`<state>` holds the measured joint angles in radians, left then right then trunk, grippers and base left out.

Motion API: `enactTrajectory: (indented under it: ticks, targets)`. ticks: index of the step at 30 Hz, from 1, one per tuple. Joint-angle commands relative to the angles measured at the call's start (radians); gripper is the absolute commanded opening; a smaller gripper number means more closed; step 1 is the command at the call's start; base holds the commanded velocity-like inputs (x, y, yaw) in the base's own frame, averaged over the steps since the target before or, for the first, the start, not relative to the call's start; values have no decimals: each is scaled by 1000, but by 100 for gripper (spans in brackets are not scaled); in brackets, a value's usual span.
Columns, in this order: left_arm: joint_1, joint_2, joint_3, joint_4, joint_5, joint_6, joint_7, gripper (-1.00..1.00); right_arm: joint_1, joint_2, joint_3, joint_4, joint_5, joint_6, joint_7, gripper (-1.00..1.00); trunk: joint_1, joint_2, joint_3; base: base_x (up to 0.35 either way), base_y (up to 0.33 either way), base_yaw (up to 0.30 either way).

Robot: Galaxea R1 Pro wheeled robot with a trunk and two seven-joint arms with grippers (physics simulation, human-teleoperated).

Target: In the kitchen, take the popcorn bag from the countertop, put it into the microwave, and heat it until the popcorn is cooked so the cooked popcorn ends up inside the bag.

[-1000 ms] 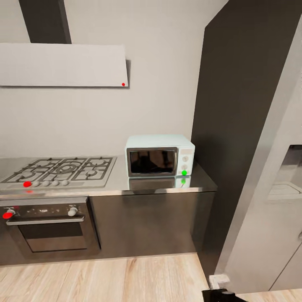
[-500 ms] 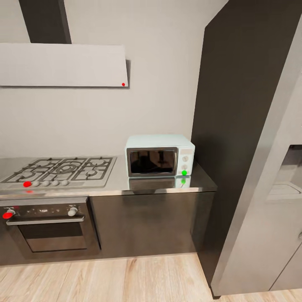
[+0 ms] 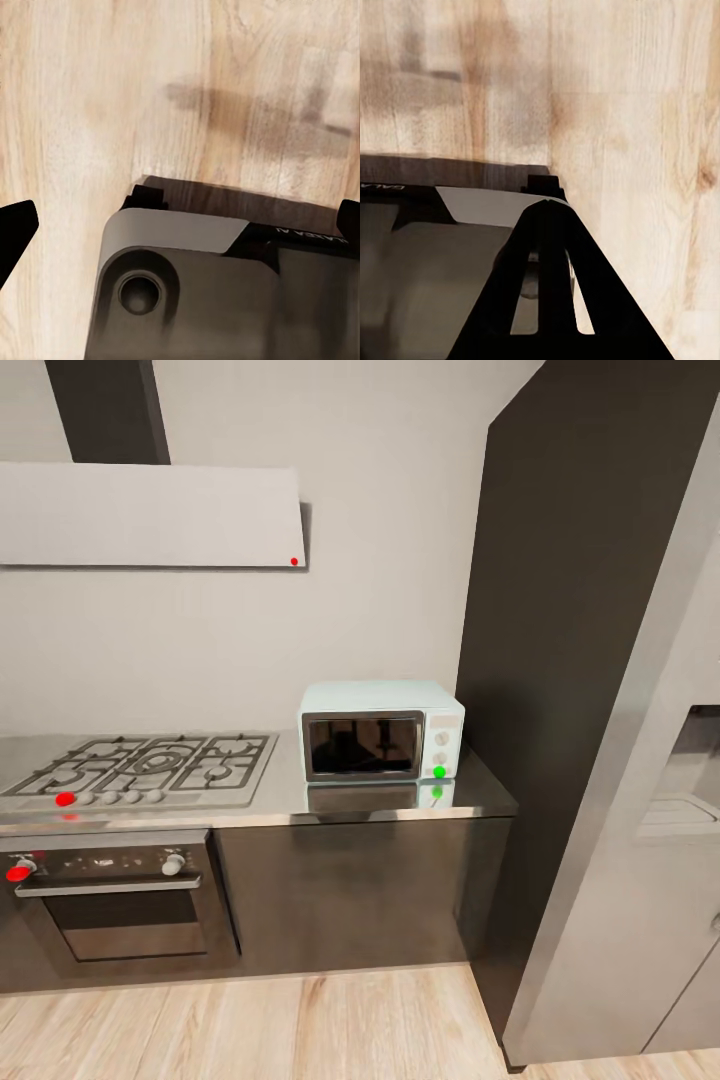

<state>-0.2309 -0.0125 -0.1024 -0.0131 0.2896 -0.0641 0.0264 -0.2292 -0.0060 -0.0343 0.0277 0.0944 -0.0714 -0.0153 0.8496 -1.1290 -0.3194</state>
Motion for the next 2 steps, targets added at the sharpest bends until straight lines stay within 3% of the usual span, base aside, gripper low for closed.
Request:
enactTrajectory:
  ticks: [1,2]
  targets:
    - [-1,-1,-9,1,8,-3,3,100,-2,0,-4,3,10,-5,-2,-100,0,-1,-1,0,0,0]
    - [-1,-1,-9,1,8,-3,3,100,-1,0,-4,3,10,-5,-2,-100,0,-1,-1,0,0,0]
